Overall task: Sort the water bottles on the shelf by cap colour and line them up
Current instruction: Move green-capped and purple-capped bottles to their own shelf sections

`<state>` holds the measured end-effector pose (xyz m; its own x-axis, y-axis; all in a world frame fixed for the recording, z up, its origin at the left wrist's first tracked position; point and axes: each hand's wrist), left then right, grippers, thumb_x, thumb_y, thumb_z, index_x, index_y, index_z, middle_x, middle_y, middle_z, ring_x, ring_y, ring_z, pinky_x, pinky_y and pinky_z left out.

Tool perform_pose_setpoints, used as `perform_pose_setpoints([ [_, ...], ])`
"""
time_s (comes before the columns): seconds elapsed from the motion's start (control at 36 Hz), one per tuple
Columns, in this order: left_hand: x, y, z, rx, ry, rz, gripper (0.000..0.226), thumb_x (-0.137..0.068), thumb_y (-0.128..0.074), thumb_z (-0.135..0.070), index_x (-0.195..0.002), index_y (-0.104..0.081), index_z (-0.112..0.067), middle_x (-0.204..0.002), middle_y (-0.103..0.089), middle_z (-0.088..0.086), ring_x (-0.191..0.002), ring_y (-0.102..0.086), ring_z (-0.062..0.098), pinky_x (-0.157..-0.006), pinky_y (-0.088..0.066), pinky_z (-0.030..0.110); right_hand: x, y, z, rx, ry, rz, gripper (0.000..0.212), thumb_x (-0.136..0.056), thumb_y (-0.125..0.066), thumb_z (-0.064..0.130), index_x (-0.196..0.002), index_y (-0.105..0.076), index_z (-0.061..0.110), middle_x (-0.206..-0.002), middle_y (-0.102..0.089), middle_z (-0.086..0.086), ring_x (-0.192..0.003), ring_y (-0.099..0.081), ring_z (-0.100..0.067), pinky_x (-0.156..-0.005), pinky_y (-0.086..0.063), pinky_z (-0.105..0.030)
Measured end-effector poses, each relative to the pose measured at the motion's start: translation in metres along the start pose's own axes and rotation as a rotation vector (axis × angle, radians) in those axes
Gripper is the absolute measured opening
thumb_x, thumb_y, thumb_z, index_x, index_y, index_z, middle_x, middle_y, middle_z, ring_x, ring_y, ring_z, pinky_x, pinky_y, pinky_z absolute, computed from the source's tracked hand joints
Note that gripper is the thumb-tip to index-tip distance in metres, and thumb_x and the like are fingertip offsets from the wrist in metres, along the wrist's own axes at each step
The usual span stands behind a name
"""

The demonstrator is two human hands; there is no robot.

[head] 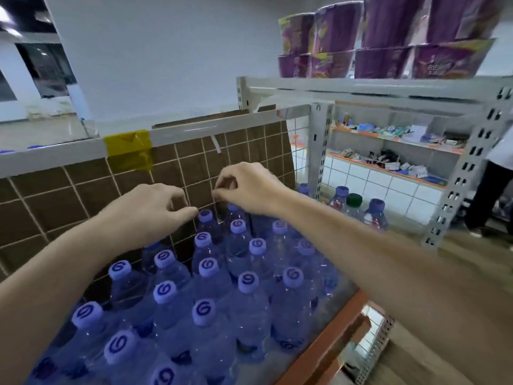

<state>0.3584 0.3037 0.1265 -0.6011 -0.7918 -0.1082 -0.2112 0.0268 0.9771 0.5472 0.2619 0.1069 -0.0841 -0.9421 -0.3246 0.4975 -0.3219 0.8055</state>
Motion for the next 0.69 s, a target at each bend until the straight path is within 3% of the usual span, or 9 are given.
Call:
perform_pose_setpoints([
  [0.11, -0.004, -0.005, -0.043, 0.043, -0.018, -0.025, 0.028, -0.089, -0.052, -0.051, -0.090, -0.064, -0.026, -0.081, -0.062, -0.009, -0.076, -0.056, 0.008, -0.075, -0.049, 0.035, 0.014, 0.032, -0.046, 0.053, -0.006, -0.005, 0.011, -0.087, -0.066, 0.041, -0.087, -0.068, 0.029, -0.082, -0.064, 0.009, -0.084, -0.063, -0.016, -0.081, -0.055, -0.041],
  [0.19, 0.001, -0.011, -0.063, 0.081, 0.024, -0.073, 0.029, -0.089, -0.051, -0.051, -0.090, -0.064, -0.026, -0.081, -0.062, -0.008, -0.076, -0.056, 0.008, -0.072, -0.047, 0.034, 0.024, 0.060, -0.080, 0.164, 0.016, -0.014, 0.016, -0.087, -0.064, 0.042, -0.092, -0.069, 0.027, -0.085, -0.060, 0.010, -0.088, -0.060, -0.015, -0.080, -0.051, -0.034],
  [0.31, 0.019, -0.020, -0.080, 0.149, 0.131, -0.158, 0.027, -0.088, -0.054, -0.050, -0.086, -0.065, -0.026, -0.080, -0.065, -0.003, -0.073, -0.058, 0.011, -0.070, -0.046, 0.032, 0.035, 0.090, -0.126, 0.189, 0.012, -0.005, 0.018, -0.089, -0.065, 0.037, -0.096, -0.070, 0.020, -0.073, -0.053, 0.015, -0.075, -0.052, -0.010, -0.069, -0.037, -0.026],
  [0.36, 0.033, -0.025, -0.085, 0.185, 0.189, -0.213, 0.025, -0.088, -0.056, -0.048, -0.083, -0.066, -0.026, -0.079, -0.065, -0.005, -0.071, -0.056, 0.008, -0.064, -0.042, 0.029, 0.040, 0.099, -0.145, 0.230, 0.004, -0.004, 0.020, -0.088, -0.065, 0.039, -0.095, -0.070, 0.021, -0.072, -0.054, 0.014, -0.071, -0.052, -0.011, -0.069, -0.040, -0.027],
  [0.44, 0.060, -0.030, -0.089, 0.216, 0.290, -0.285, 0.024, -0.089, -0.057, -0.044, -0.079, -0.067, -0.025, -0.072, -0.065, -0.004, -0.068, -0.059, 0.010, -0.060, -0.042, 0.025, 0.049, 0.107, -0.168, 0.383, -0.013, -0.009, 0.024, -0.087, -0.062, 0.048, -0.094, -0.069, 0.026, -0.085, -0.066, 0.002, -0.080, -0.061, -0.021, -0.076, -0.052, -0.036],
  [0.5, 0.078, -0.032, -0.090, 0.226, 0.371, -0.327, 0.025, -0.089, -0.057, -0.044, -0.077, -0.066, -0.024, -0.067, -0.066, -0.001, -0.063, -0.061, 0.014, -0.058, -0.044, 0.026, 0.056, 0.110, -0.178, 0.487, -0.002, 0.003, 0.027, -0.087, -0.060, 0.053, -0.089, -0.065, 0.027, -0.089, -0.066, -0.004, -0.081, -0.062, -0.026, -0.072, -0.054, -0.039],
  [0.58, 0.104, -0.034, -0.087, 0.238, 0.484, -0.388, 0.028, -0.090, -0.058, -0.043, -0.073, -0.067, -0.022, -0.064, -0.066, 0.001, -0.056, -0.057, 0.015, -0.057, -0.044, 0.027, 0.070, 0.115, -0.186, 0.644, -0.001, 0.059, 0.034, -0.085, -0.054, 0.060, -0.083, -0.058, 0.026, -0.081, -0.061, -0.001, -0.074, -0.059, -0.024, -0.060, -0.048, -0.031],
  [0.64, 0.119, -0.035, -0.084, 0.246, 0.540, -0.415, 0.029, -0.089, -0.059, -0.042, -0.072, -0.066, -0.020, -0.064, -0.067, 0.003, -0.055, -0.058, 0.018, -0.058, -0.045, 0.029, 0.076, 0.116, -0.200, 0.709, -0.043, 0.110, 0.051, -0.077, -0.047, 0.073, -0.082, -0.062, 0.025, -0.068, -0.060, 0.002, -0.063, -0.059, -0.018, -0.053, -0.047, -0.027],
  [0.69, 0.134, -0.036, -0.079, 0.219, 0.602, -0.441, 0.030, -0.089, -0.059, -0.040, -0.071, -0.066, -0.017, -0.066, -0.067, 0.006, -0.058, -0.059, 0.021, -0.062, -0.049, 0.033, 0.060, 0.104, -0.260, 0.695, -0.094, 0.209, 0.070, -0.063, -0.037, 0.093, -0.081, -0.062, 0.030, -0.058, -0.061, 0.006, -0.054, -0.061, -0.013, -0.052, -0.052, -0.029],
])
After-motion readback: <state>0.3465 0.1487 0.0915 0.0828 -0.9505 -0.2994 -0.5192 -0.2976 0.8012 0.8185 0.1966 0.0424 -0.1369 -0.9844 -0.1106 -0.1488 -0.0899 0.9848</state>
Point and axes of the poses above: each hand's wrist, its own x-axis away from the middle knuckle, its own y-axis out of the back of the hand, z = x × y
